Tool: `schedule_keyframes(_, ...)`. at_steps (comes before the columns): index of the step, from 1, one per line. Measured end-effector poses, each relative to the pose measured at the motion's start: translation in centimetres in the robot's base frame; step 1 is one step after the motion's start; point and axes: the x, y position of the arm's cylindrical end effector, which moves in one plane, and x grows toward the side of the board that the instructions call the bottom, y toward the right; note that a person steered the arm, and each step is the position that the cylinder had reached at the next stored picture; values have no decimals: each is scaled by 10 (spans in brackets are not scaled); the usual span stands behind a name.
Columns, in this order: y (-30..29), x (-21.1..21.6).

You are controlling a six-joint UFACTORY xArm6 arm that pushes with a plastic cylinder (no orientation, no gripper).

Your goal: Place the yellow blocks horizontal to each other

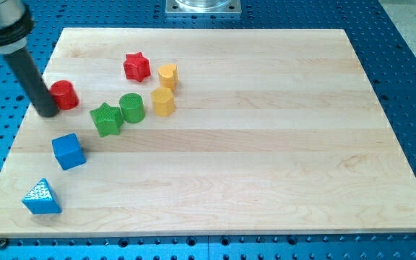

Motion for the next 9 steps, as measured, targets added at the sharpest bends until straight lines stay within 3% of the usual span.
schedule_keyframes(1,3,-4)
schedule_keyframes(2,13,31)
schedule_keyframes(4,46,-12)
schedule_keyframes(7,221,-13)
schedule_keyframes(9,202,-20)
